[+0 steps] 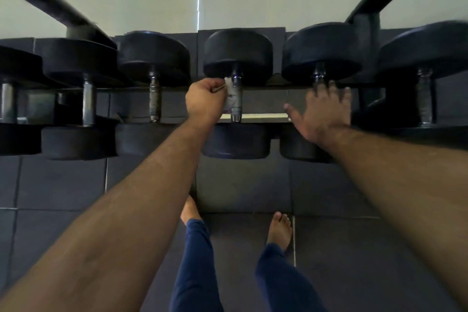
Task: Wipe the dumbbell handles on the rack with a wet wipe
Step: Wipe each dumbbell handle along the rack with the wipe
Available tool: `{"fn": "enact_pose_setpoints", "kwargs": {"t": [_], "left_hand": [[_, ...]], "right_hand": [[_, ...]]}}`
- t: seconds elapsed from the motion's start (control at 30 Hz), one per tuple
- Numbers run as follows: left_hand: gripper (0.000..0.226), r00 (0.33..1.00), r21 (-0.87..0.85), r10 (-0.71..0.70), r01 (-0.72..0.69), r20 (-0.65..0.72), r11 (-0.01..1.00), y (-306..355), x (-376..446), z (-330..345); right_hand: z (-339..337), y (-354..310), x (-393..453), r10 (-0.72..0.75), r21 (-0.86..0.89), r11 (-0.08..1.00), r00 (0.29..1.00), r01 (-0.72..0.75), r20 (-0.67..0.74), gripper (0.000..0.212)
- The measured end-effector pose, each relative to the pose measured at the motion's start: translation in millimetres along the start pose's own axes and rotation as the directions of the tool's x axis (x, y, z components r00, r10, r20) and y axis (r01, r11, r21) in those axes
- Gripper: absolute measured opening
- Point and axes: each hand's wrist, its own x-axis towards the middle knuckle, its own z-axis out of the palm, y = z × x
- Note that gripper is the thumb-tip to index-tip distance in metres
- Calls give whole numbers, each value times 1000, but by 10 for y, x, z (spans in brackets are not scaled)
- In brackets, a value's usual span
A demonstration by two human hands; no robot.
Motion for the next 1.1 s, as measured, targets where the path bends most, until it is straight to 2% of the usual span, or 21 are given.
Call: {"fn": "enact_pose_setpoints", "kwargs": {"t": [0.07, 0.13, 0.27, 0.4, 0.47, 0.53, 0.57, 0.6, 0.63, 0.67, 0.7, 0.77, 0.8, 0.83, 0.93, 0.97, 1.0, 1.03, 1.1], "left_hand": [[22, 985, 302, 154, -122, -84, 945, 6, -7, 53], [25, 956, 441, 279, -215, -85, 871, 77, 14, 100], [22, 858, 652, 493, -455, 141, 606, 141, 158, 287], [31, 793, 724, 452, -583, 408, 369, 96, 340, 391], [29, 702, 671, 442, -695, 558, 257, 82, 395, 351], [27, 566, 555, 349, -820, 747, 143, 41, 428, 238], [27, 514, 501, 245, -857, 822, 121, 32, 428, 159], [27, 496, 481, 128, -867, 859, 127, 38, 416, 85], [27, 499, 483, 77, -860, 863, 162, 62, 407, 32], [28, 521, 492, 118, -845, 845, 208, 93, 420, 16], [30, 550, 502, 222, -831, 805, 240, 105, 460, 28], [34, 624, 586, 437, -775, 648, 237, 155, 510, 112], [36, 631, 630, 494, -751, 597, 198, 178, 506, 171], [36, 617, 648, 501, -749, 607, 137, 182, 485, 243], [31, 535, 604, 347, -787, 771, -128, 119, 401, 430], [29, 519, 576, 287, -800, 805, -171, 128, 376, 440], [27, 517, 552, 221, -820, 827, -150, 125, 387, 440], [26, 522, 536, 152, -841, 840, -77, 139, 389, 420], [24, 521, 521, -37, -844, 853, 129, 211, 332, 311]], "right_hand": [[38, 91, -12, 60, 79, 995, 996, -65, 70, 118], [55, 86, -22, 79, 163, 982, 993, -93, 85, 128], [64, 26, -8, 92, 208, 974, 996, -91, 7, 135], [77, 53, -19, 77, 214, 975, 996, -66, -42, 132], [61, 62, -20, 77, 213, 975, 995, -64, -56, 131], [34, 48, -22, 74, 199, 978, 996, -62, -55, 130], [25, 40, -24, 75, 196, 979, 996, -63, -55, 130], [23, 33, -28, 79, 198, 978, 995, -66, -57, 130], [23, 30, -27, 84, 199, 978, 994, -69, -65, 129], [28, 27, -21, 88, 198, 978, 993, -72, -74, 128], [33, 23, -18, 91, 195, 978, 992, -73, -83, 127], [43, 12, -15, 100, 192, 978, 990, -79, -99, 126], [43, 6, -8, 106, 185, 979, 989, -86, -105, 125], [44, 1, -3, 111, 174, 980, 988, -91, -109, 123], [57, -1, 7, 115, 162, 982, 988, -98, -101, 119], [58, -3, 10, 117, 162, 982, 988, -100, -100, 119], [60, -6, 11, 120, 162, 981, 988, -103, -98, 119], [65, -6, 12, 121, 164, 981, 988, -104, -97, 119], [73, -4, 11, 122, 169, 980, 987, -103, -108, 119]]}}
